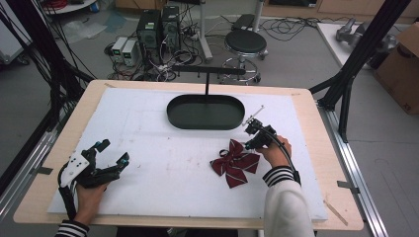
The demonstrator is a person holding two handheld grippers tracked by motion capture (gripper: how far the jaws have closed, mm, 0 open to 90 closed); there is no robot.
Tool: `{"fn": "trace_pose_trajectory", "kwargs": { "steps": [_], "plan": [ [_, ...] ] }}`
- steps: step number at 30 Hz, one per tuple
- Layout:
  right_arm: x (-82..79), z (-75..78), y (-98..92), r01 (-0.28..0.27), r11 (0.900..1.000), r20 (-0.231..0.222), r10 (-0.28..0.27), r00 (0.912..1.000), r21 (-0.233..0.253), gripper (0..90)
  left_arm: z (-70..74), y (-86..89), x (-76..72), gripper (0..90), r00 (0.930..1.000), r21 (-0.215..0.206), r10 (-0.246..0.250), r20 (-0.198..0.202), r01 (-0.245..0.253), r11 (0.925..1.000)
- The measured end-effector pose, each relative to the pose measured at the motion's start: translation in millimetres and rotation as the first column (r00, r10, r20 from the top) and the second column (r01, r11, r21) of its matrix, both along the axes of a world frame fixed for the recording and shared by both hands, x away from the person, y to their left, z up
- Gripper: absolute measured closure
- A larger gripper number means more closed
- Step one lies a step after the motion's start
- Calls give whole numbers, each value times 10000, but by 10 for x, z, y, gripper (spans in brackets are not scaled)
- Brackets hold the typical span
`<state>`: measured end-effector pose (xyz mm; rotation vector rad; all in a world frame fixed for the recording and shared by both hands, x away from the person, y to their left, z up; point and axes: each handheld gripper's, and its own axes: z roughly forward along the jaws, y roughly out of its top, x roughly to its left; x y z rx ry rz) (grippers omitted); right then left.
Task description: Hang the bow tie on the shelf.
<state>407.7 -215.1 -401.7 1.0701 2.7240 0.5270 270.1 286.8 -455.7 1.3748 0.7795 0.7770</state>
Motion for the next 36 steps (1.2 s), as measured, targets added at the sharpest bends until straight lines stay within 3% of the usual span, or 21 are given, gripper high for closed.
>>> {"fn": "trace_pose_trajectory", "kwargs": {
  "steps": [7, 8, 10, 11, 16, 17, 18, 19, 20, 23, 27, 28, 29, 31, 33, 34, 36],
  "plan": [
    [-11, 106, -22, 258, 9973, 859, -317, 9958, 693, 873, 1, 0, 0, 136, 10000, 6, -1, -2, 1, 10000],
    [-17, 151, -25, 242, 9942, 1266, -375, 9912, 1049, 873, 1, 0, 0, 136, 10000, 8, 2, -2, -2, 10000],
    [-30, 204, -18, 270, 9880, 1599, -515, 9858, 1520, 873, 1, 0, 0, 136, 10000, 6, 0, -3, 0, 10000],
    [-30, 204, -18, 270, 9880, 1599, -515, 9858, 1520, 873, 1, 0, 0, 136, 10000, 6, 0, -3, 0, 10000],
    [-65, 354, 45, 4, 9730, 2859, -682, 9558, 2308, 873, 1, -1, -1, 136, 10000, 20, 8, -4, -8, 10000],
    [-65, 354, 45, 4, 9730, 2859, -682, 9558, 2308, 873, 1, -1, -1, 136, 10000, 24, 8, -3, -8, 10000],
    [-67, 391, 67, -25, 9701, 3172, -769, 9452, 2427, 874, 1, -1, -1, 136, 10000, 22, 10, -1, -10, 10000],
    [-67, 391, 67, -25, 9701, 3172, -769, 9452, 2427, 874, 1, -1, -1, 136, 10000, 21, 9, -1, -9, 10000],
    [-64, 413, 84, 14, 9655, 3369, -923, 9370, 2606, 875, 1, -1, -1, 136, 10000, 10, 6, 2, -6, 10000],
    [-56, 430, 96, 148, 9559, 3587, -1244, 9251, 2933, 875, 1, 0, -1, 136, 10000, 9, 5, 1, -5, 10000],
    [-46, 461, 93, 184, 9348, 3780, -1613, 9117, 3547, 875, 1, 1, 0, 136, 10000, 14, 7, -3, -7, 10000],
    [-46, 461, 93, 184, 9348, 3780, -1613, 9117, 3547, 875, 1, 1, 0, 136, 10000, 14, 7, -3, -7, 10000],
    [-47, 484, 102, 163, 9214, 3945, -1821, 9006, 3883, 875, 1, 0, 0, 136, 10000, 7, 4, -4, -4, 10000],
    [-36, 514, 114, 144, 9078, 3967, -1974, 8965, 4191, 875, 1, 1, 0, 136, 10000, 14, 6, -7, -6, 10000],
    [-26, 556, 143, 97, 9040, 4094, -2031, 8895, 4275, 875, 0, 1, 0, 136, 10000, 2, 6, -7, -6, 10000],
    [-18, 589, 168, 3, 8971, 4183, -2063, 8846, 4419, 875, 0, 1, 1, 136, 10000, -9, 5, -10, -5, 10000],
    [3, 654, 224, -91, 8957, 4295, -2043, 8797, 4446, 875, 0, 2, 1, 136, 10000, -12, 6, -12, -6, 10000]
  ]
}}
